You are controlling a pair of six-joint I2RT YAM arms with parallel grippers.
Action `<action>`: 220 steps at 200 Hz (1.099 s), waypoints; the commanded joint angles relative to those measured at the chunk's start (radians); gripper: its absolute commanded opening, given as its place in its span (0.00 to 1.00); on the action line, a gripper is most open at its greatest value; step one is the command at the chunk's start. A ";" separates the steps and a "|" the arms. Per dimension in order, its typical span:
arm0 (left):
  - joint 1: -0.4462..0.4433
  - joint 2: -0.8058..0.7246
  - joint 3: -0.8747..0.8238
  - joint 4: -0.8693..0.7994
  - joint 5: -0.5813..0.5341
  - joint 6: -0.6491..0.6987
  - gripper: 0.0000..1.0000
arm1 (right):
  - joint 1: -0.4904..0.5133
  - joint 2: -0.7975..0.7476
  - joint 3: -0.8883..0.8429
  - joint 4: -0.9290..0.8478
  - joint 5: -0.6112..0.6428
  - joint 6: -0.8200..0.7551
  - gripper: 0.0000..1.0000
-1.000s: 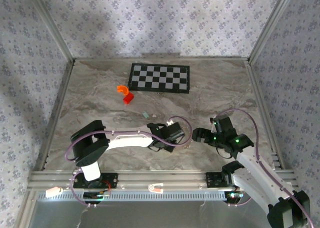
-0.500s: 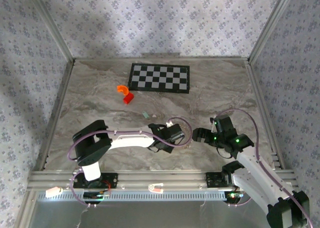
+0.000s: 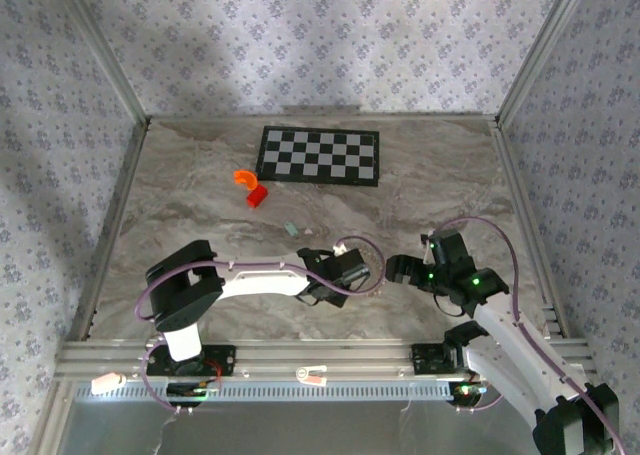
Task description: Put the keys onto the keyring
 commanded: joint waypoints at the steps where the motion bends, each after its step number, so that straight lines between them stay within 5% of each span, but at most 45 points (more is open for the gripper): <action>1: -0.013 0.023 0.031 -0.021 -0.011 -0.001 0.29 | -0.006 -0.014 -0.004 -0.004 -0.005 -0.013 1.00; 220: -0.017 0.036 0.051 -0.045 -0.065 -0.013 0.17 | -0.012 -0.042 -0.010 -0.003 0.003 -0.013 1.00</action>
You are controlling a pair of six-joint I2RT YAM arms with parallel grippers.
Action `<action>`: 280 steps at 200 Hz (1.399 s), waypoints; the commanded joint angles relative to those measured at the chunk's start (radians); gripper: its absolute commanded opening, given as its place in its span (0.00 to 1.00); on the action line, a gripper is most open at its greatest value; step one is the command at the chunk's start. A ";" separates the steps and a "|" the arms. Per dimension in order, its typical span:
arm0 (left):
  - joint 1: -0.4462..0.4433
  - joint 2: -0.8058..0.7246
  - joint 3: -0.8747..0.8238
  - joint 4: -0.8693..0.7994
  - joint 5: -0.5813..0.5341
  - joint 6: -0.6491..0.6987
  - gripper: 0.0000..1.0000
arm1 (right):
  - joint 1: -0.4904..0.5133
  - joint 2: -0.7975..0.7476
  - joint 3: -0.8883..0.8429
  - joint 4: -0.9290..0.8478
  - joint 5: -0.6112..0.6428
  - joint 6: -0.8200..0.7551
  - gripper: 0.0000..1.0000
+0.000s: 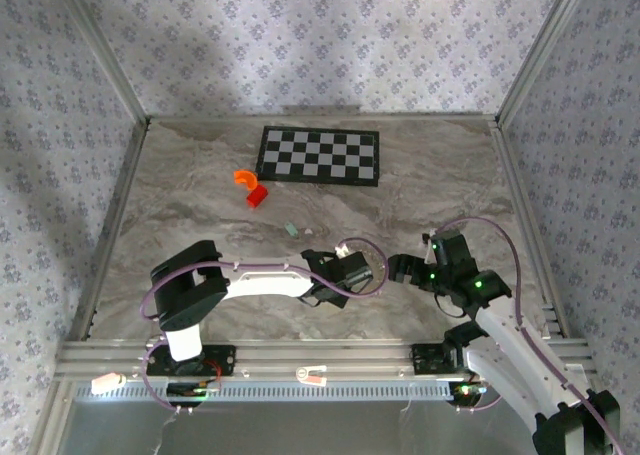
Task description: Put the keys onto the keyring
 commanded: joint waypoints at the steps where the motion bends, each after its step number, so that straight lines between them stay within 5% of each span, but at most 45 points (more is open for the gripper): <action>1: -0.005 0.011 0.033 -0.036 -0.023 -0.005 0.17 | -0.006 -0.010 -0.010 -0.003 0.002 -0.010 1.00; 110: 0.001 -0.066 0.021 -0.053 -0.039 -0.009 0.17 | -0.009 -0.016 -0.011 -0.003 0.000 -0.009 1.00; 153: 0.048 -0.152 -0.047 0.006 0.019 -0.023 0.22 | -0.011 -0.016 -0.010 -0.003 -0.006 -0.008 1.00; 280: 0.125 -0.156 -0.159 0.174 0.183 -0.060 0.15 | -0.019 -0.010 -0.010 -0.004 -0.015 -0.007 1.00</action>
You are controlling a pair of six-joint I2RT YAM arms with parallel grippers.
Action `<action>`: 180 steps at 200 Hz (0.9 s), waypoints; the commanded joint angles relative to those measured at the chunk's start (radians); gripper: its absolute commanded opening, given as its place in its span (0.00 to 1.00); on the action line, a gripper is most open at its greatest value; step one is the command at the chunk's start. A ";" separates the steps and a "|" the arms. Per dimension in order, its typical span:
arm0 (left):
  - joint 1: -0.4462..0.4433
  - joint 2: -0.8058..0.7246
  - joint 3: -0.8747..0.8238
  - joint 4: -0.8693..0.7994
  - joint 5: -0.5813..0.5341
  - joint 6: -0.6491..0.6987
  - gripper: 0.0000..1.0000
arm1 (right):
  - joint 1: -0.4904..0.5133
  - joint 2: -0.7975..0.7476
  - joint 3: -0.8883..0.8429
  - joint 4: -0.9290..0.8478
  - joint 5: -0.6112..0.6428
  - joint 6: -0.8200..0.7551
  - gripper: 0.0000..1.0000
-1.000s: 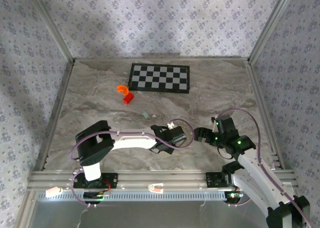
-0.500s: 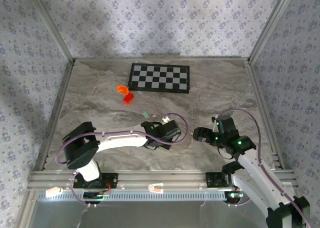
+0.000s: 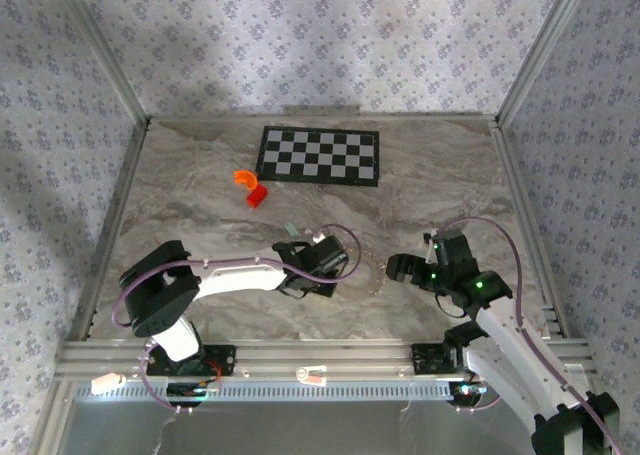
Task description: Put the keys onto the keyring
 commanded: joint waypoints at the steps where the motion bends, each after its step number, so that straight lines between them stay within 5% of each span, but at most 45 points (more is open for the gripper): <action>1: 0.004 -0.001 0.002 0.040 0.036 -0.016 0.15 | -0.006 -0.002 -0.008 -0.004 -0.009 -0.007 1.00; 180: 0.015 0.015 -0.057 0.104 0.043 -0.058 0.15 | -0.010 -0.007 -0.012 0.018 0.002 -0.010 1.00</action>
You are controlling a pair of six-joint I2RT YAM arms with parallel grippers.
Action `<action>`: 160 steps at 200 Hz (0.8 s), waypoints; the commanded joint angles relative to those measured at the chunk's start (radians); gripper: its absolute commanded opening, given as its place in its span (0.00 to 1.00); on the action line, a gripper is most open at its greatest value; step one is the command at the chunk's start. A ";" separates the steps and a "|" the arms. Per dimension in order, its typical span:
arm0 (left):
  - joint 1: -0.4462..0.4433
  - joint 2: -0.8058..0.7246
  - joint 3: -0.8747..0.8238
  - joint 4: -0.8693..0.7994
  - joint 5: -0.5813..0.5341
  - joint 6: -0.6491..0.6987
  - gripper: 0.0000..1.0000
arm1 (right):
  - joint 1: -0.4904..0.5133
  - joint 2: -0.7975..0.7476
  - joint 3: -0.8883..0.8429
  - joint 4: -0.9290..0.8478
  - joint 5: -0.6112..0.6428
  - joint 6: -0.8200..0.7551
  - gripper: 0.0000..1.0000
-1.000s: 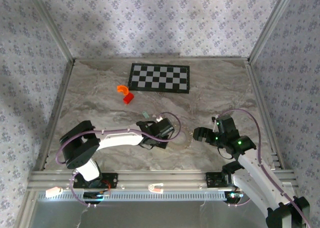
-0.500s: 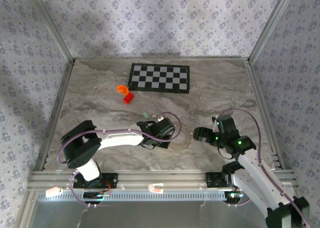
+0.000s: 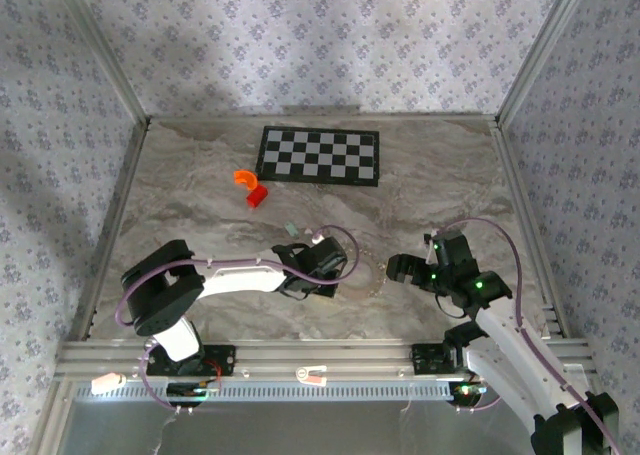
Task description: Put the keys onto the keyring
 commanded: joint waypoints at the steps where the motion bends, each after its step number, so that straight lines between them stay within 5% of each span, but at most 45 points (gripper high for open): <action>1: 0.008 0.004 -0.015 0.020 0.013 -0.016 0.15 | -0.005 -0.007 -0.007 0.019 0.003 -0.010 1.00; 160: 0.014 0.028 -0.023 0.089 0.067 -0.021 0.17 | -0.006 -0.007 -0.007 0.025 0.009 -0.012 1.00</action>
